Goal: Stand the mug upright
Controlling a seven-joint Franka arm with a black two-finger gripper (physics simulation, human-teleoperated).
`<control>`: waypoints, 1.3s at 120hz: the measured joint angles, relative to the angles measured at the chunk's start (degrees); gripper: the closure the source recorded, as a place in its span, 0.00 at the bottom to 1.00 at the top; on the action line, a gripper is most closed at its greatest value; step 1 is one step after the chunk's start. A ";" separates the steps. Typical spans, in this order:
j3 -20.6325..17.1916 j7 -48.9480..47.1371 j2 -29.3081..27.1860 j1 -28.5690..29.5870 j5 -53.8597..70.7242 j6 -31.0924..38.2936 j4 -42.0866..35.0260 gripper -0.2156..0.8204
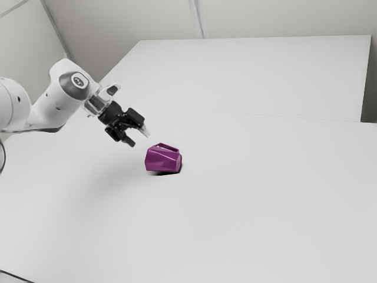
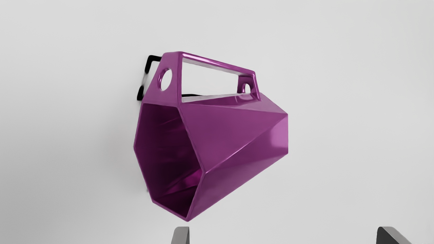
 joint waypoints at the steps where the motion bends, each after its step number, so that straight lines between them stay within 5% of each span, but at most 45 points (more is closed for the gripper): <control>1: 0.00 0.31 0.12 0.09 -0.25 0.06 -0.09 0.21; 118: -0.19 22.34 11.39 3.32 -18.47 -6.55 2.11 0.21; 156: -0.18 24.54 12.21 3.43 -20.05 -8.65 1.43 0.71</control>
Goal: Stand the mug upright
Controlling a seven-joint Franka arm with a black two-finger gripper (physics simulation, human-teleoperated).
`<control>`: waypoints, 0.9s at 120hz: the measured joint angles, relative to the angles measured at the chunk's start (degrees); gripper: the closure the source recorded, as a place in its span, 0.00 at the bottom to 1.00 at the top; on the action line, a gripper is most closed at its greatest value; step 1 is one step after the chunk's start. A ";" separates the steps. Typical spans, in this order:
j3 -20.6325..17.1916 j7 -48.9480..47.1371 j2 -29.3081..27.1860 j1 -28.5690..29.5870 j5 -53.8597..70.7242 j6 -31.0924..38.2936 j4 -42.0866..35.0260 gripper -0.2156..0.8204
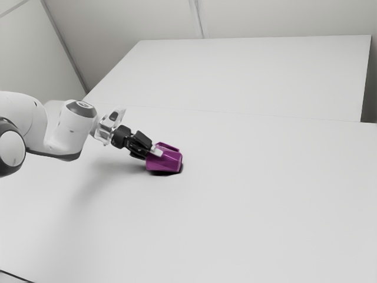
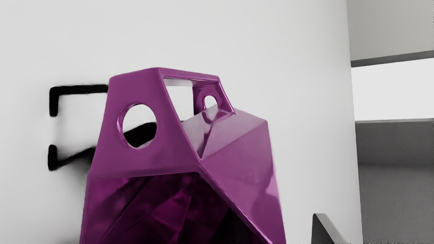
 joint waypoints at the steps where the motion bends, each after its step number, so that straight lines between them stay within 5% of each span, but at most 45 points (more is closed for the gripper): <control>1: 0.00 0.04 0.00 0.01 -0.01 -0.03 0.00 0.72; 36: -0.08 1.29 -0.25 -0.30 -0.10 -0.36 0.23 0.92; 79: 0.00 2.02 -4.50 -1.27 1.65 0.07 -0.64 0.96; 108: -0.08 -1.17 -12.87 -5.69 18.04 3.99 -4.09 0.96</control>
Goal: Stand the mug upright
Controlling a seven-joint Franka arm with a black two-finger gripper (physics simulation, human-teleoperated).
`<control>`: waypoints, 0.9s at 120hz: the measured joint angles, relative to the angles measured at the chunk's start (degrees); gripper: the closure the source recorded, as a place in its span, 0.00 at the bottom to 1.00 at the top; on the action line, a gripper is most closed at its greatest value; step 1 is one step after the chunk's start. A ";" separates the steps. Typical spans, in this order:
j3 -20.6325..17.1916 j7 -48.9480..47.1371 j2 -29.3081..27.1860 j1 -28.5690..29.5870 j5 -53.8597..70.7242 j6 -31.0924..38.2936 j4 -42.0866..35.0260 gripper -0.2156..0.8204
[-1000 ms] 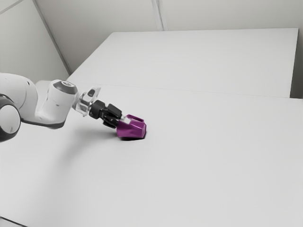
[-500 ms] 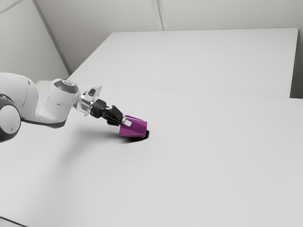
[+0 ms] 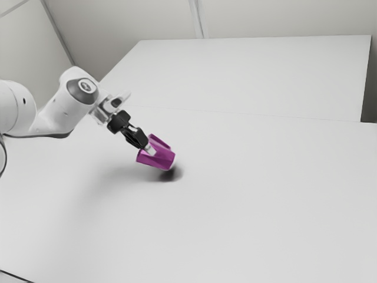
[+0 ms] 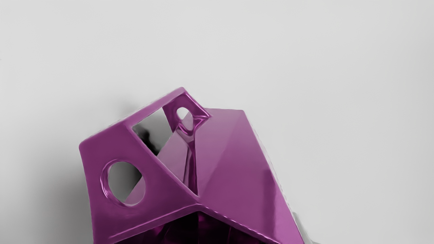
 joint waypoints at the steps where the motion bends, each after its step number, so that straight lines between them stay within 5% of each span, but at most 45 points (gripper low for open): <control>1: 0.00 -0.20 -0.26 -0.23 0.76 0.22 -0.12 0.96; 33: -2.93 -8.05 -6.91 -4.32 21.72 6.99 -4.77 0.96; 73: -6.11 -15.88 -11.17 -4.60 31.20 16.60 -12.88 0.96; 108: -7.37 -22.01 -11.15 -4.48 34.49 14.44 -13.60 0.96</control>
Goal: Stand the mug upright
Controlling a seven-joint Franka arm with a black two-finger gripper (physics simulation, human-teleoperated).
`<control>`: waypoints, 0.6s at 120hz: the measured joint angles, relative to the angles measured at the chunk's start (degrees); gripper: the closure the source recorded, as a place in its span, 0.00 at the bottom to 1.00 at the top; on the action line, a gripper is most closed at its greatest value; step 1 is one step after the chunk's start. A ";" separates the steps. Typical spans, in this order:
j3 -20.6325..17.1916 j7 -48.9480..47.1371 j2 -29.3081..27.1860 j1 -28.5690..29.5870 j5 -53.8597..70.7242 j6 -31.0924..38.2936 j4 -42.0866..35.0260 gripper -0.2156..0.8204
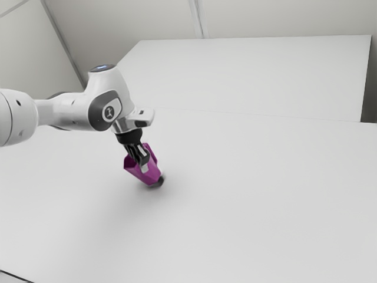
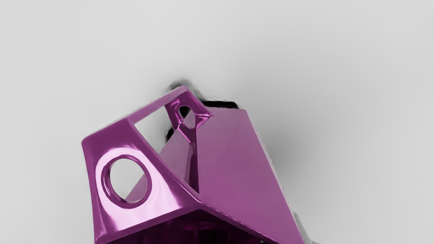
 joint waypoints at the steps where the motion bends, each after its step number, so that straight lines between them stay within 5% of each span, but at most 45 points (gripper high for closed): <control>1: -0.01 -0.17 -0.01 -0.02 0.04 -0.24 0.04 0.96; 40: -0.11 -5.74 0.81 0.11 0.56 -5.47 0.63 0.96; 72: -0.19 -8.29 0.97 -0.08 0.37 -6.01 0.63 0.64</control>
